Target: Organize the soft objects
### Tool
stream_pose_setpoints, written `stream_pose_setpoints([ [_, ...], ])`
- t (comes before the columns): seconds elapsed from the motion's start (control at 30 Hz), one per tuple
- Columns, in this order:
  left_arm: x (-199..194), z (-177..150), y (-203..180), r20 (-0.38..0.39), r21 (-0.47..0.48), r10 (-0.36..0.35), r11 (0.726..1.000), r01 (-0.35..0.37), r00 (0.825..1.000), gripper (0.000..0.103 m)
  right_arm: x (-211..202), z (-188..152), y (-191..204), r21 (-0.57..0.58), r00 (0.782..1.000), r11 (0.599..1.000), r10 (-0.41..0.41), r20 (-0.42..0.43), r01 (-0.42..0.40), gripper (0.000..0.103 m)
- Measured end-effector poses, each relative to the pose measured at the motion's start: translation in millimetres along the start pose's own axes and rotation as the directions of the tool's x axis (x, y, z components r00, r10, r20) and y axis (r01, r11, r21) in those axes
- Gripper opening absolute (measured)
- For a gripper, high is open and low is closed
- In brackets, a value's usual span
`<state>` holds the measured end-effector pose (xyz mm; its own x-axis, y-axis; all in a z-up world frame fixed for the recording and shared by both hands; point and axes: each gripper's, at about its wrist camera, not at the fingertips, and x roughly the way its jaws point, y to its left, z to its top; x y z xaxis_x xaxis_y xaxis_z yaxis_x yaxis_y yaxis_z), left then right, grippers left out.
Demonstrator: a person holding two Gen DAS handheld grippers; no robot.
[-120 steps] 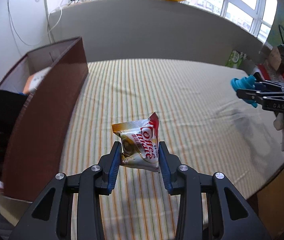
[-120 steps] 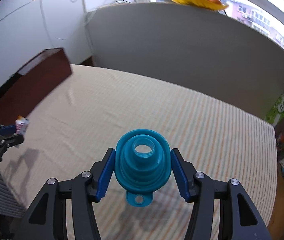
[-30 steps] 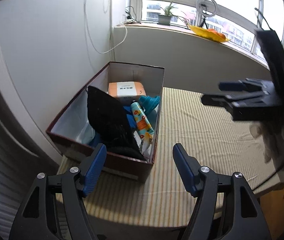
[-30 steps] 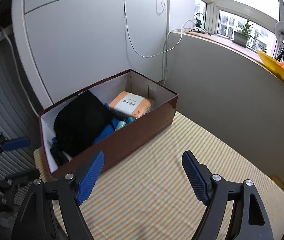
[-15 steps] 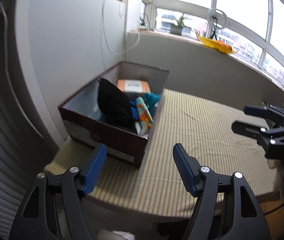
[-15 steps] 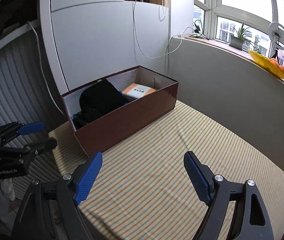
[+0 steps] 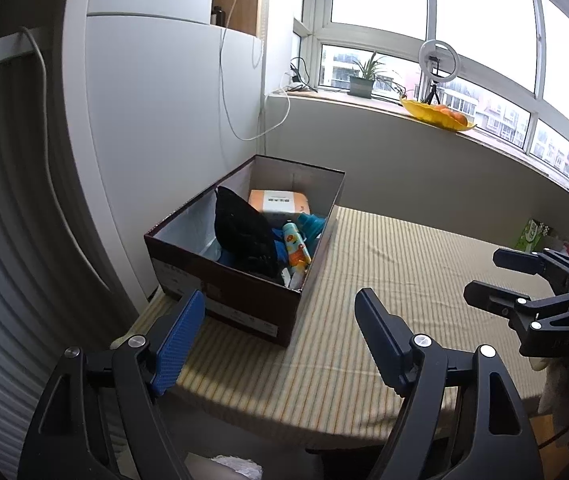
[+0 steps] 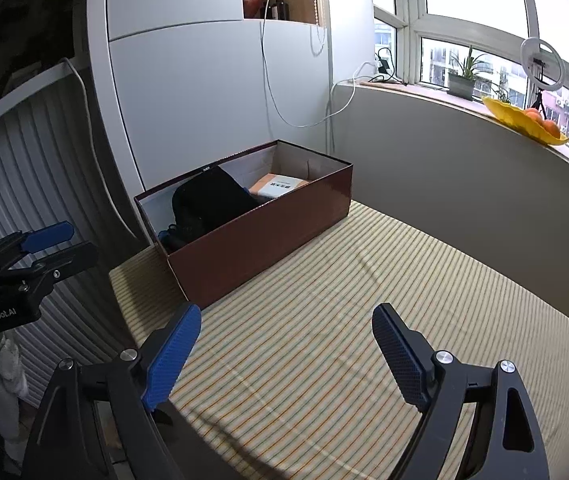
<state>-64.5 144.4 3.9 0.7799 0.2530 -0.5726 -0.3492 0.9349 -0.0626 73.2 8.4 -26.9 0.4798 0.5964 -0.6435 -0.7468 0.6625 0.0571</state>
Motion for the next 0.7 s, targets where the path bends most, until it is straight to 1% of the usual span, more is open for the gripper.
stream_pose_setpoints([
  [0.7,-0.4,-0.4,-2.6,-0.002,0.008,-0.002,1.0,0.002,1.0,0.078,1.7,-2.9,0.8,-0.002,1.0,1.0,-0.004,-0.004,0.004,0.085],
])
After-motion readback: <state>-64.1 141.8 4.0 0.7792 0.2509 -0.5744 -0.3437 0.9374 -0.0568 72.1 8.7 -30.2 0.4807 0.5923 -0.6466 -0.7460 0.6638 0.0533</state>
